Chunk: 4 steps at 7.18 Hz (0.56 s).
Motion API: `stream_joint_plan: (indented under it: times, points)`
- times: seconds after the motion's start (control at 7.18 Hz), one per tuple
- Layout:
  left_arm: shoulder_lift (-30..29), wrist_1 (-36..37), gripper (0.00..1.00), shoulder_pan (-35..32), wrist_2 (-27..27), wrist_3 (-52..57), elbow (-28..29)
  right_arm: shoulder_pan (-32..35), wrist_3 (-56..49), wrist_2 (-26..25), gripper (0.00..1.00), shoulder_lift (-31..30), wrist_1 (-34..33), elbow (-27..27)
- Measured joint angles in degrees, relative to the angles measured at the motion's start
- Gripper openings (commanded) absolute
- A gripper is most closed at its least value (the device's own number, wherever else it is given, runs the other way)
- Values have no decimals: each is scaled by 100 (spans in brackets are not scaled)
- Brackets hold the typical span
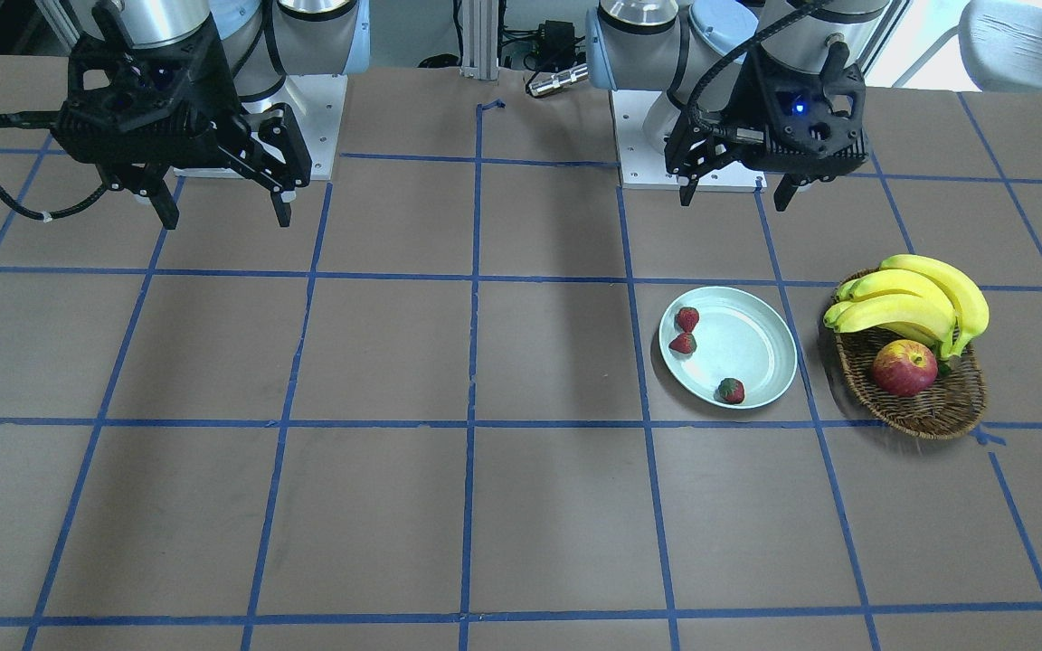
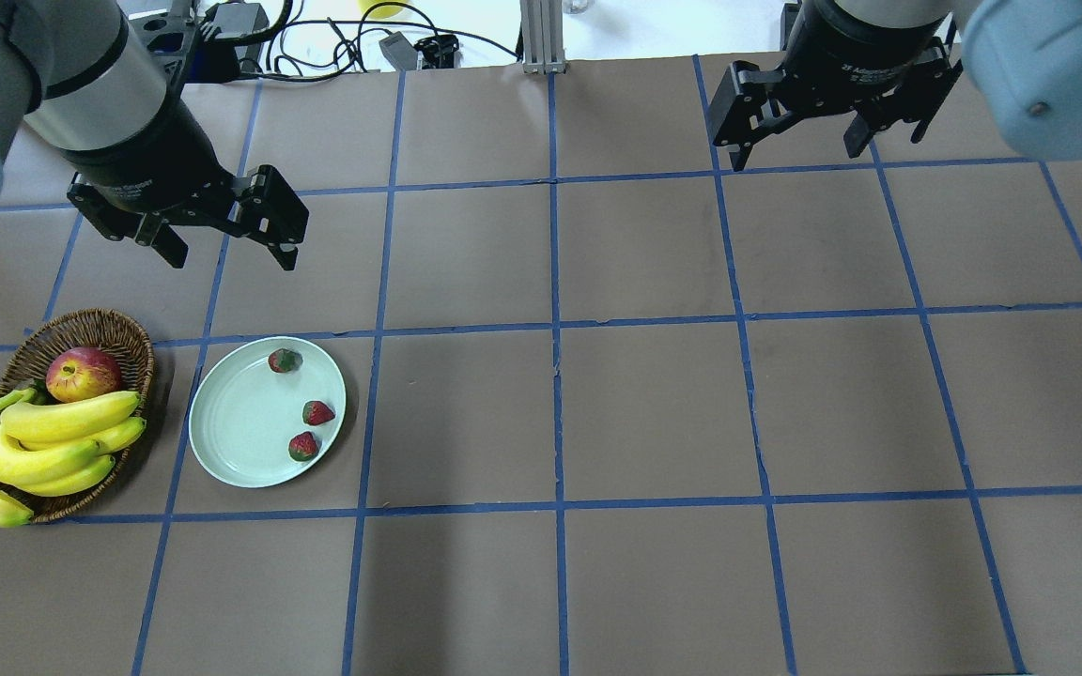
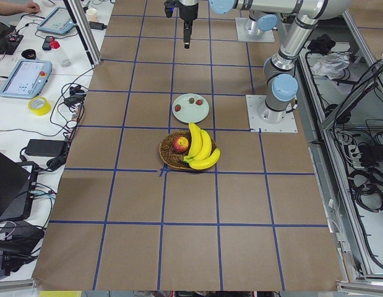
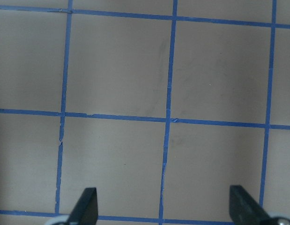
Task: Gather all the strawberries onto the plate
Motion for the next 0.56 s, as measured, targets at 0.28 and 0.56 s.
stream_joint_plan:
  times: [0.28,0.56]
  points:
    - [2,2,100,1,3,2,-59,0,2,1,100,0,0,0]
    - [2,-5,100,2,-13,4,-65,0,1,-3,100,0,0,0]
